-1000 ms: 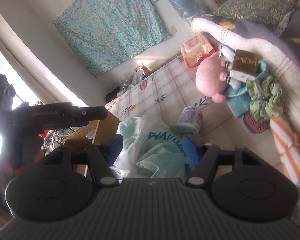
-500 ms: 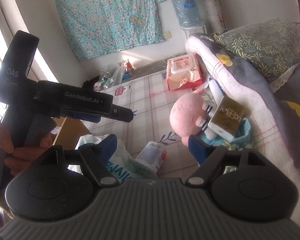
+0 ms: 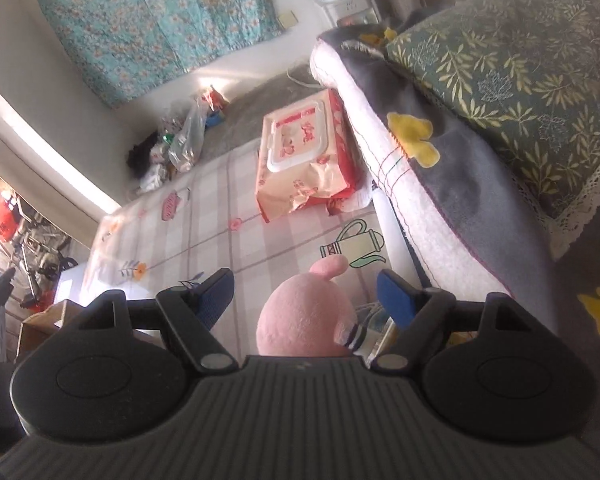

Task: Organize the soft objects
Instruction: 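Close the right gripper on the pink plush pig and lift it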

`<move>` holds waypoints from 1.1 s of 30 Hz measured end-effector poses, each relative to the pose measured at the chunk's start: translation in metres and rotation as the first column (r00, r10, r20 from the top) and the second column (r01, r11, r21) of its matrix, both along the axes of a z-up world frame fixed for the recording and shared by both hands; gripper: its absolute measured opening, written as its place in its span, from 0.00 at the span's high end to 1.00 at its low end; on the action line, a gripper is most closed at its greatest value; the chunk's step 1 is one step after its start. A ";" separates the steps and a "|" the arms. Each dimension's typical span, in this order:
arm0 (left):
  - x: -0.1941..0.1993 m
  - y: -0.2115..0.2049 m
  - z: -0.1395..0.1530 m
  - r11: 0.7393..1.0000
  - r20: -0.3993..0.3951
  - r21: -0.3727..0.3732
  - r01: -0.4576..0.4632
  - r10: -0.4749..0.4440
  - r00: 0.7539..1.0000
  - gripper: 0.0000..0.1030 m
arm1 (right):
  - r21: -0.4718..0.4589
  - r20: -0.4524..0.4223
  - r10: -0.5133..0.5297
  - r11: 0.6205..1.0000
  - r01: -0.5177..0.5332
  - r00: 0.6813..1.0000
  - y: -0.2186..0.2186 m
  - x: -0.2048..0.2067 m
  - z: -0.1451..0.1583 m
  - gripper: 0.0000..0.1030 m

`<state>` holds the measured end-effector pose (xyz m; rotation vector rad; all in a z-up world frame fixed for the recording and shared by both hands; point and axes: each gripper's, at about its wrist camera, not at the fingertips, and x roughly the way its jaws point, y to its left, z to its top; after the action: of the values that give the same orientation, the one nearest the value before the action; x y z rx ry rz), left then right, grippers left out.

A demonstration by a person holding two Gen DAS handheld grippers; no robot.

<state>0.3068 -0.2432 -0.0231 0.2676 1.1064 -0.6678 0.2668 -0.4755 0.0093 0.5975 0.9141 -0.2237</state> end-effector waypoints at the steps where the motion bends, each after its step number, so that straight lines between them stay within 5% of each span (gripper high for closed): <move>1: 0.001 -0.003 -0.003 1.000 -0.006 0.003 0.004 -0.004 1.000 0.35 | 0.008 -0.036 -0.003 1.000 0.003 0.999 -0.002 0.010 -0.010 0.24; 6: 0.004 -0.013 -0.020 0.999 -0.034 0.014 0.031 -0.031 0.999 0.42 | 0.013 -0.161 0.055 0.998 -0.054 0.985 -0.003 0.046 -0.047 0.23; 15: 0.006 -0.015 -0.028 0.998 -0.064 0.008 0.059 -0.058 0.996 0.48 | 0.282 -0.096 0.081 0.958 -0.051 0.992 -0.006 0.042 -0.051 0.23; 25: 0.005 0.002 -0.011 0.996 -0.089 -0.072 0.046 -0.052 0.995 0.26 | 0.406 -0.016 0.133 0.907 -0.115 0.991 0.023 0.032 -0.033 0.23; 33: 0.009 0.005 -0.016 0.999 -0.073 -0.041 0.011 -0.014 0.997 0.24 | 0.512 0.035 0.136 0.848 -0.135 0.990 0.033 0.020 -0.033 0.23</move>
<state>0.3155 -0.2378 -0.0389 0.2168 1.1609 -0.7147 0.2872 -0.4422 -0.0242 1.0238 1.0199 0.1596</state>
